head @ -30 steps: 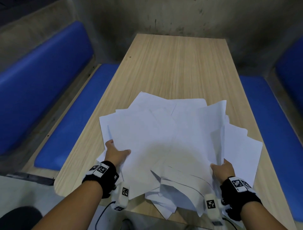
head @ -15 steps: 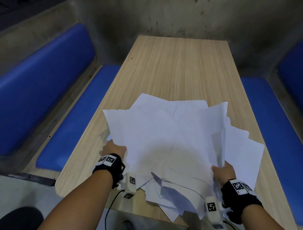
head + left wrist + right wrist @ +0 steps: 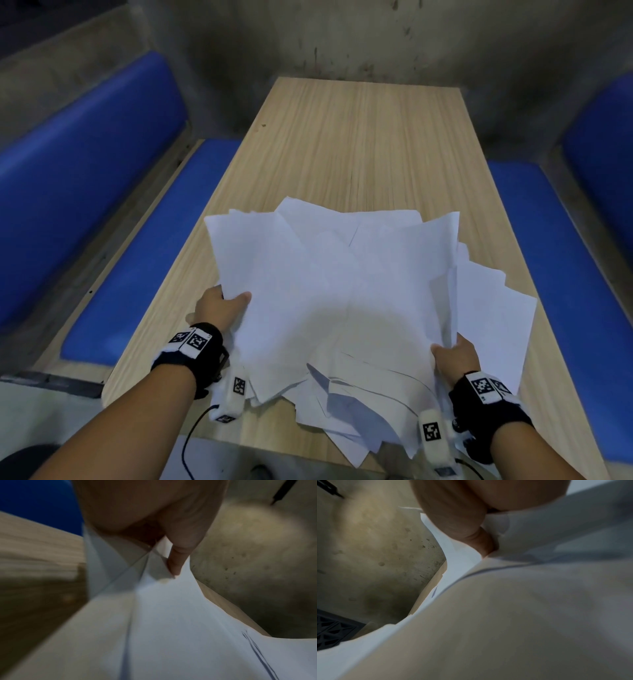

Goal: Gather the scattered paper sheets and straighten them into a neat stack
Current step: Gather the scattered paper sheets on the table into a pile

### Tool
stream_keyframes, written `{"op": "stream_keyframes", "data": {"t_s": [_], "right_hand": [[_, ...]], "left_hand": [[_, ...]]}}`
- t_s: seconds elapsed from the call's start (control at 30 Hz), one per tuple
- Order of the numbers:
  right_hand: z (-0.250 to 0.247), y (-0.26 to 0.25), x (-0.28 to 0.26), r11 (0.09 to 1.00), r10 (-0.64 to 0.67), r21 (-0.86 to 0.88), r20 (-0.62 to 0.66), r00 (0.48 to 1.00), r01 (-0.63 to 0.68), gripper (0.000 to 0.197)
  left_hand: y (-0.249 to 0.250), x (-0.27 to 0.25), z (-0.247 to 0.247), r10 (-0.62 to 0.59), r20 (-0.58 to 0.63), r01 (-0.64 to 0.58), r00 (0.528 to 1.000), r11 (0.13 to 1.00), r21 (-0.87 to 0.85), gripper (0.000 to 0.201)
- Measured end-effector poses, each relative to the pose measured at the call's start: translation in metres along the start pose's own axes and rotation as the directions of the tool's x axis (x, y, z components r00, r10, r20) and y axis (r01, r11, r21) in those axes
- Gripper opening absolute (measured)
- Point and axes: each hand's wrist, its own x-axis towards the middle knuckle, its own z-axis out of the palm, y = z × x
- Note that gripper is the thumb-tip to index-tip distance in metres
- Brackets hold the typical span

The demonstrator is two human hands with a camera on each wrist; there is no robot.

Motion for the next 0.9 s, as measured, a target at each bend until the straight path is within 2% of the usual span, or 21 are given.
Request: {"op": "stream_keyframes", "data": {"t_s": [0.07, 0.2, 0.3, 0.43, 0.57, 0.67, 0.77, 0.8, 0.9], "right_hand": [[-0.001, 0.0, -0.001, 1.0, -0.002, -0.003, 0.005, 1.0, 0.002, 0.007], [0.0, 0.001, 0.0, 1.0, 0.003, -0.002, 0.007, 1.0, -0.003, 0.007], [0.0, 0.002, 0.001, 1.0, 0.007, 0.0, 0.007, 1.0, -0.007, 0.007], [-0.001, 0.002, 0.0, 1.0, 0.001, 0.002, 0.008, 1.0, -0.001, 0.006], [-0.001, 0.003, 0.0, 1.0, -0.004, 0.005, 0.005, 1.0, 0.004, 0.008], [-0.002, 0.004, -0.002, 1.0, -0.004, 0.022, 0.015, 1.0, 0.003, 0.009], [-0.004, 0.006, -0.004, 1.0, -0.012, 0.028, 0.011, 1.0, 0.012, 0.01], [-0.004, 0.006, -0.004, 1.0, -0.014, 0.025, 0.011, 1.0, 0.013, 0.01], [-0.004, 0.006, -0.005, 1.0, -0.013, 0.007, 0.016, 1.0, 0.013, 0.01]], "left_hand": [[0.004, -0.005, 0.0, 0.027, -0.037, -0.03, 0.999, 0.995, -0.091, 0.024], [0.013, -0.013, -0.004, 0.133, -0.117, -0.143, 0.984, 0.986, -0.08, 0.026], [0.017, -0.014, -0.01, 0.15, -0.154, -0.17, 0.977, 0.977, -0.126, 0.028], [0.033, -0.014, -0.022, 0.225, -0.115, -0.234, 0.968, 0.969, -0.073, 0.024], [0.04, -0.008, -0.035, 0.306, -0.139, -0.308, 0.942, 0.951, 0.008, 0.023], [0.046, -0.003, -0.046, 0.318, -0.188, -0.338, 0.929, 0.937, -0.091, 0.025], [0.055, 0.007, -0.064, 0.276, -0.235, -0.326, 0.932, 0.923, -0.205, 0.03], [0.06, 0.008, -0.07, 0.267, -0.245, -0.325, 0.932, 0.914, -0.241, 0.028], [0.076, 0.013, -0.088, 0.248, -0.259, -0.327, 0.933, 0.884, -0.334, 0.005]]}}
